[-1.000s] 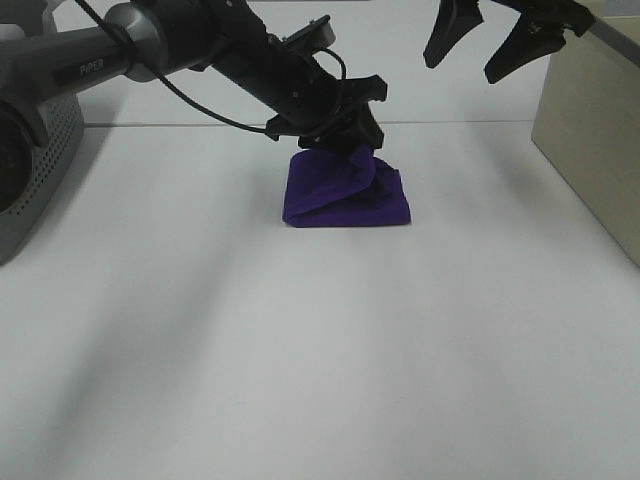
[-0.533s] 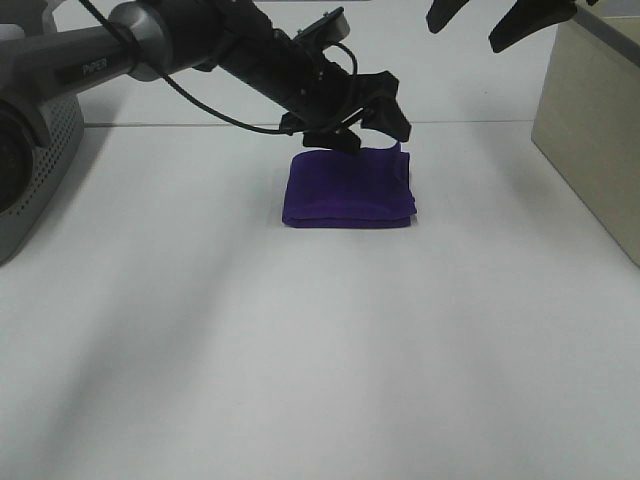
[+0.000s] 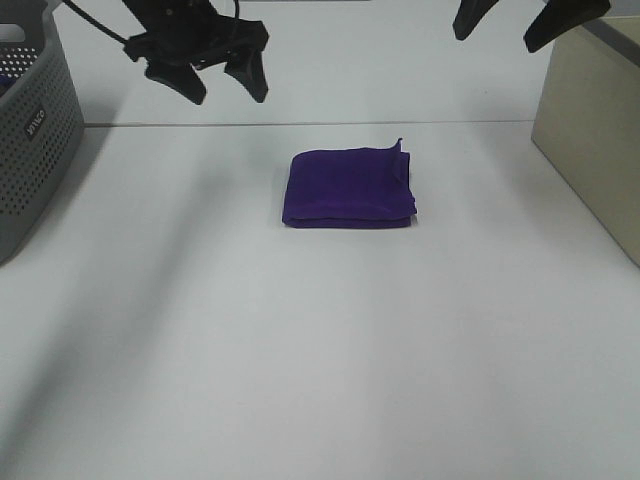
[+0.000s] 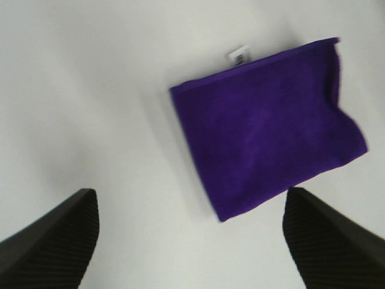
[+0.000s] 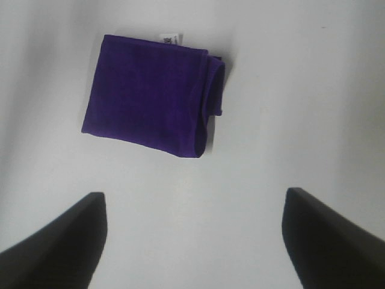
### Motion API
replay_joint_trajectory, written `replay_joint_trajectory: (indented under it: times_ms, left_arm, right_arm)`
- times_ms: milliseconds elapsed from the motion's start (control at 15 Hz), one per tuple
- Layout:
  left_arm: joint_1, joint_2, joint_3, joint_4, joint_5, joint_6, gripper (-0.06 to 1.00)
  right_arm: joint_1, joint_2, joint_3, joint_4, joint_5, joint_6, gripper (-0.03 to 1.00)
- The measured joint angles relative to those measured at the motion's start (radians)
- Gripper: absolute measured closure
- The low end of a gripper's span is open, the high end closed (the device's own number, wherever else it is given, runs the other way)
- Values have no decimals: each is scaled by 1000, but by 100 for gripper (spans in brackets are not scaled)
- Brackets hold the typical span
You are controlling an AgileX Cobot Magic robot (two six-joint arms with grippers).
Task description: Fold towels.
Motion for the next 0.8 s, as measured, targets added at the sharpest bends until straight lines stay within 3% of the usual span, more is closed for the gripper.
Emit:
replay_joint_trajectory:
  times_ms: [133,467,667,800]
  left_arm:
    - [37,-37,-2,96,35,-16,18]
    - [196,-177,12,122,37,-19,18]
    - [258,-365,196,143,36,-7,18]
    - [270,-588,464,193,38,-2,18]
  right_arm:
    - [0,-85,1,-27,1,21,18]
    - [0,-413,235,-80,-2,25,18]
    - [0,-622,360,-83,-1,60,18]
    - [0,-791,471,-97,-1,94,18]
